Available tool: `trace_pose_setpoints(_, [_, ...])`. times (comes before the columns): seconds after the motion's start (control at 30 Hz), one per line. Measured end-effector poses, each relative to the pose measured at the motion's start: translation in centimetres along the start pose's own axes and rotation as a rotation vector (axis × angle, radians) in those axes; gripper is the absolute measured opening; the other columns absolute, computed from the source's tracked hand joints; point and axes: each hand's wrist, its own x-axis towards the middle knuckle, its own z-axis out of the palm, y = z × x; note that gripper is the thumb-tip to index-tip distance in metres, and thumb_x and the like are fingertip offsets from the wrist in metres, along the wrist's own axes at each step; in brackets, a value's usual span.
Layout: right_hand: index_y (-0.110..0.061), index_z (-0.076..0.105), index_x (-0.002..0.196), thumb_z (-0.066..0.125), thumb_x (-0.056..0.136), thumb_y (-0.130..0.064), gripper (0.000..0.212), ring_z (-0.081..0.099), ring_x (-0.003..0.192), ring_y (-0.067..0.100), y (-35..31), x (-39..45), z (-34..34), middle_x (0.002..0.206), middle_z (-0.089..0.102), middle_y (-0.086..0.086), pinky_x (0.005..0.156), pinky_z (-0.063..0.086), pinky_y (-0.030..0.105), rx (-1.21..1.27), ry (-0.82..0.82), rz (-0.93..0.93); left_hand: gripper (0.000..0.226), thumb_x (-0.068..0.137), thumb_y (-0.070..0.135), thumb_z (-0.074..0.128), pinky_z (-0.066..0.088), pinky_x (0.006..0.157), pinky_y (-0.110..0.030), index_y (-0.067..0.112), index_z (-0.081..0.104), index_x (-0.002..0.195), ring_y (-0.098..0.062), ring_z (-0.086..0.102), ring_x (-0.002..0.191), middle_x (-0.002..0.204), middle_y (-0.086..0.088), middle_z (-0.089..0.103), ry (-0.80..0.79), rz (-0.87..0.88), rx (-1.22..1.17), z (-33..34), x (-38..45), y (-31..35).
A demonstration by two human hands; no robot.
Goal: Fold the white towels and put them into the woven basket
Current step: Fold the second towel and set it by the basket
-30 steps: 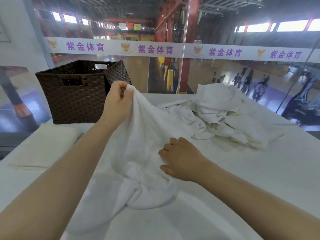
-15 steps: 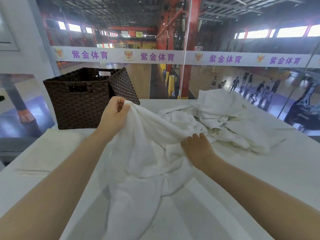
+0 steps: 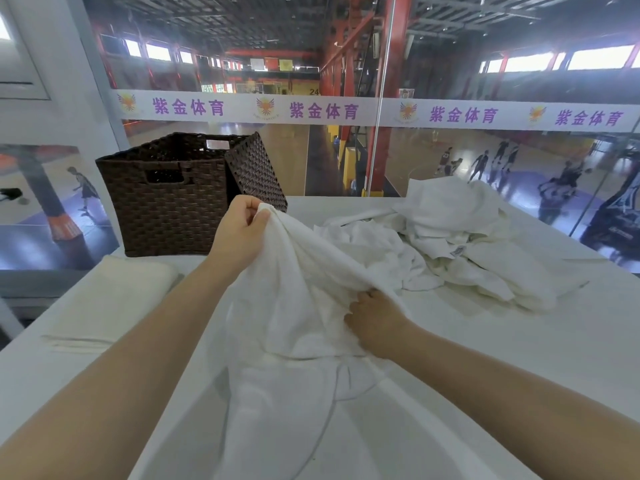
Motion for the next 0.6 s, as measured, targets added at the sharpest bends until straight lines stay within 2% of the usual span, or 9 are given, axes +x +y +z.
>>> trace_pose_setpoints(0.13, [-0.012, 0.052, 0.128, 0.045, 0.099, -0.016, 0.031, 0.052, 0.111, 0.03, 2.3, -1.1, -0.3, 0.121, 0.055, 0.008, 0.098, 0.037, 0.038, 0.031, 0.129, -0.048, 0.014, 0.097, 0.032, 0.05, 0.048, 0.075, -0.032, 0.021, 0.055, 0.105, -0.01, 0.057, 0.085, 0.099, 0.003, 0.062, 0.052, -0.052, -0.009, -0.6, 0.7, -0.4])
trace_pose_setpoints(0.2, [-0.017, 0.058, 0.124, 0.053, 0.095, -0.023, 0.03, 0.056, 0.101, 0.028, 3.6, -1.6, -0.4, 0.11, 0.061, 0.004, 0.091, 0.041, 0.037, 0.061, 0.228, -0.066, 0.015, 0.098, 0.031, 0.049, 0.047, 0.074, -0.028, 0.02, 0.055, 0.107, -0.007, 0.055, 0.085, 0.099, 0.004, 0.061, 0.063, -0.074, 0.0, -0.6, 1.0, -0.6])
trace_pose_setpoints(0.27, [-0.024, 0.071, 0.103, 0.073, 0.08, -0.033, 0.025, 0.062, 0.08, 0.023, 4.9, -1.8, -0.8, 0.087, 0.066, -0.002, 0.075, 0.047, 0.031, 0.048, 0.272, -0.044, 0.016, 0.098, 0.031, 0.049, 0.046, 0.072, -0.027, 0.02, 0.054, 0.108, -0.007, 0.055, 0.085, 0.098, 0.005, 0.06, 0.067, -0.104, 0.01, -0.5, 1.4, -1.0])
trace_pose_setpoints(0.33, [-0.027, 0.073, 0.07, 0.09, 0.053, -0.027, 0.024, 0.057, 0.054, 0.019, 6.1, -2.0, -1.1, 0.06, 0.059, -0.006, 0.053, 0.043, 0.023, 0.082, 0.351, -0.081, 0.015, 0.098, 0.031, 0.048, 0.045, 0.071, -0.026, 0.021, 0.054, 0.108, -0.008, 0.054, 0.086, 0.095, 0.006, 0.059, 0.084, -0.133, 0.003, -0.6, 1.6, -1.2])
trace_pose_setpoints(0.37, [-0.025, 0.072, 0.066, 0.09, 0.052, -0.021, 0.023, 0.056, 0.052, 0.02, 6.6, -2.2, -1.3, 0.058, 0.057, -0.005, 0.051, 0.042, 0.023, 0.13, 0.368, -0.095, 0.014, 0.098, 0.03, 0.048, 0.044, 0.07, -0.025, 0.021, 0.054, 0.108, -0.008, 0.054, 0.085, 0.094, 0.007, 0.058, 0.098, -0.148, -0.004, -0.6, 1.7, -1.2])
trace_pose_setpoints(0.43, [-0.018, 0.071, 0.079, 0.072, 0.075, -0.016, 0.005, 0.057, 0.072, 0.024, 7.1, -3.0, -2.1, 0.074, 0.061, -0.001, 0.062, 0.045, 0.029, 0.337, 0.36, -0.088, 0.017, 0.098, 0.029, 0.047, 0.042, 0.064, -0.022, 0.018, 0.055, 0.109, -0.006, 0.052, 0.081, 0.092, 0.007, 0.058, 0.124, -0.169, -0.013, -0.9, 1.8, -1.4])
trace_pose_setpoints(0.47, [-0.016, 0.067, 0.087, 0.06, 0.084, -0.017, 0.007, 0.053, 0.082, 0.021, 7.6, -3.4, -2.6, 0.083, 0.059, -0.003, 0.069, 0.044, 0.031, 0.434, 0.351, -0.046, 0.018, 0.099, 0.028, 0.047, 0.04, 0.062, -0.022, 0.017, 0.055, 0.11, -0.005, 0.052, 0.079, 0.092, 0.006, 0.058, 0.134, -0.176, -0.018, -1.1, 1.8, -1.5])
trace_pose_setpoints(0.53, [-0.02, 0.061, 0.099, 0.052, 0.09, -0.023, 0.013, 0.045, 0.09, 0.012, 8.5, -4.5, -3.2, 0.092, 0.051, -0.011, 0.074, 0.036, 0.026, 0.577, 0.319, -0.015, 0.018, 0.099, 0.026, 0.046, 0.038, 0.06, -0.021, 0.017, 0.055, 0.112, -0.003, 0.051, 0.078, 0.091, 0.008, 0.057, 0.157, -0.188, -0.034, -1.7, 1.8, -1.6])
trace_pose_setpoints(0.6, [-0.03, 0.055, 0.1, 0.054, 0.09, -0.033, 0.011, 0.043, 0.092, 0.008, 9.0, -5.1, -3.4, 0.094, 0.048, -0.016, 0.072, 0.033, 0.022, 0.651, 0.253, -0.045, 0.021, 0.099, 0.025, 0.046, 0.039, 0.06, -0.021, 0.014, 0.055, 0.115, -0.004, 0.052, 0.079, 0.094, 0.005, 0.058, 0.165, -0.191, -0.052, -2.3, 1.7, -1.8])
